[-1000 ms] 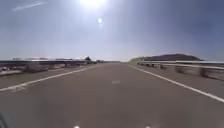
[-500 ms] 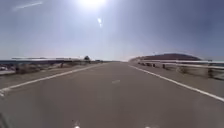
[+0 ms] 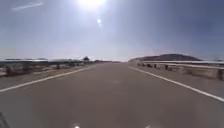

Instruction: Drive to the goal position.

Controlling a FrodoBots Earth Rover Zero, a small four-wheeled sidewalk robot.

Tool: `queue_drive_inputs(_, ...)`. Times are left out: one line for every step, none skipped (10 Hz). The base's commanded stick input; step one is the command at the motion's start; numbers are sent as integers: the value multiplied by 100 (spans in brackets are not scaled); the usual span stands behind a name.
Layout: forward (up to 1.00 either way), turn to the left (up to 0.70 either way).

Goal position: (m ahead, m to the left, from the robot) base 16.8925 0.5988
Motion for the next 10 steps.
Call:
queue_drive_inputs(100,0)
queue_drive_inputs(100,0)
queue_drive_inputs(100,0)
queue_drive_inputs(100,0)
queue_drive_inputs(100,0)
queue_drive_inputs(100,0)
queue_drive_inputs(100,0)
queue_drive_inputs(100,0)
queue_drive_inputs(100,0)
queue_drive_inputs(100,0)
